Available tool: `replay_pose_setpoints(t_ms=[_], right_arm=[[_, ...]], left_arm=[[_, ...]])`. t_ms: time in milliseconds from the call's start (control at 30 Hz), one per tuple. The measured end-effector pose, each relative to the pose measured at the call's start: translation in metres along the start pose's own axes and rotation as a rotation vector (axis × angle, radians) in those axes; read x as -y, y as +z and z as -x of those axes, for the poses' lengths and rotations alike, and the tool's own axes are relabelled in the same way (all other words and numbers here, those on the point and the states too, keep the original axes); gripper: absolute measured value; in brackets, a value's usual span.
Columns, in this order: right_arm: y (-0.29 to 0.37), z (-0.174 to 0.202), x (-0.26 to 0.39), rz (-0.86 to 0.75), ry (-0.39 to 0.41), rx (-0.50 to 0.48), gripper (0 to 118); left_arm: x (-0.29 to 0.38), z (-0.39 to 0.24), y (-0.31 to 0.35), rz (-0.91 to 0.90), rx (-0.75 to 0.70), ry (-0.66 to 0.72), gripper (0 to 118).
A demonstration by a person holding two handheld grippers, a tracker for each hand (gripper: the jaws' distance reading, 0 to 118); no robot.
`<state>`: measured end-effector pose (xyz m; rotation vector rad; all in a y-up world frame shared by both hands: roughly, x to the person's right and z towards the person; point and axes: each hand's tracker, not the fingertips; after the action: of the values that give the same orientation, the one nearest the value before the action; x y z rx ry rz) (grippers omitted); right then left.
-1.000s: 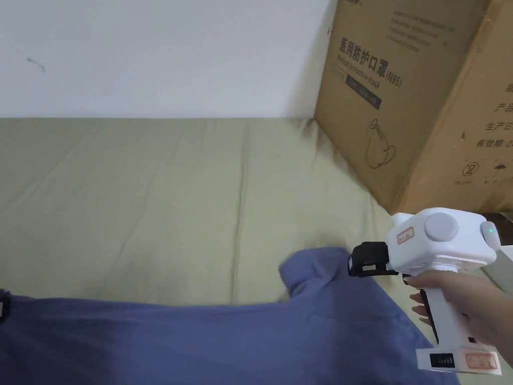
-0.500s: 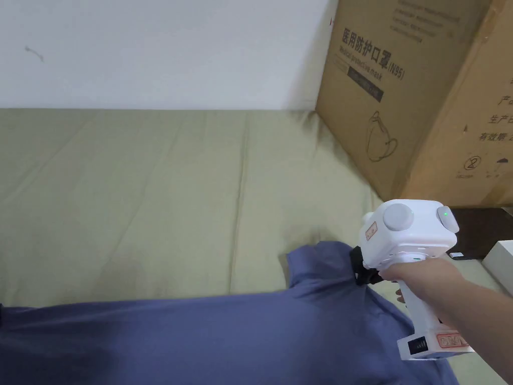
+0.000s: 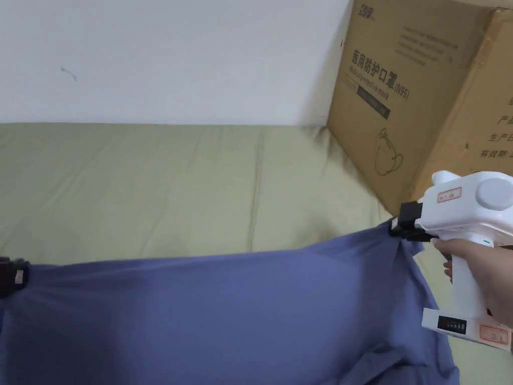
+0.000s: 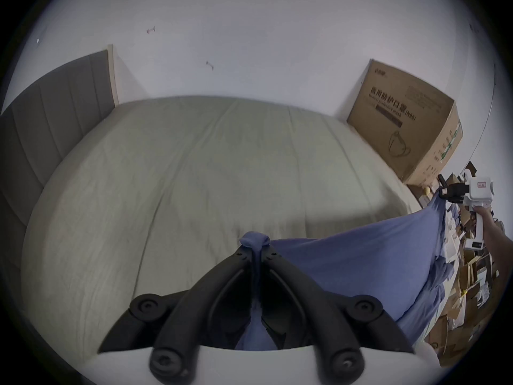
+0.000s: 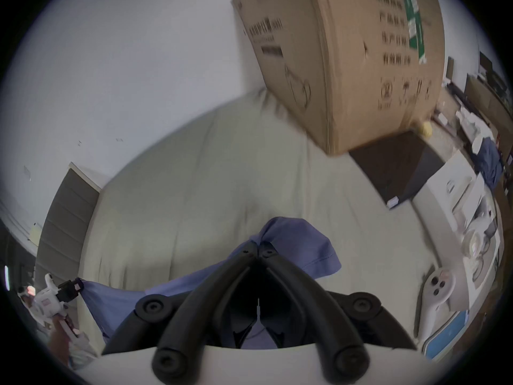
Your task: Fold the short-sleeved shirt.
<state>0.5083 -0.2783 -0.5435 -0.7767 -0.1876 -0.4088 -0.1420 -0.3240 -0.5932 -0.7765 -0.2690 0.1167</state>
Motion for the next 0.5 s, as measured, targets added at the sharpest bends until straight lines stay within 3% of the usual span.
replay_pose_setpoints(t_ms=[167,267,500], right_arm=[[0.018,0.005,-0.003,-0.076,0.036,0.014,0],[0.036,0.000,0.029,-0.071,0.051,0.027,0],[0.073,-0.070,0.160,0.088,0.041,0.034,0]], left_arm=[[-0.011,-0.006,0.016,-0.073,0.024,-0.007,4],[0.003,-0.010,0.024,-0.067,0.038,-0.025,4],[0.112,-0.002,0.069,0.059,0.130,-0.033,4]])
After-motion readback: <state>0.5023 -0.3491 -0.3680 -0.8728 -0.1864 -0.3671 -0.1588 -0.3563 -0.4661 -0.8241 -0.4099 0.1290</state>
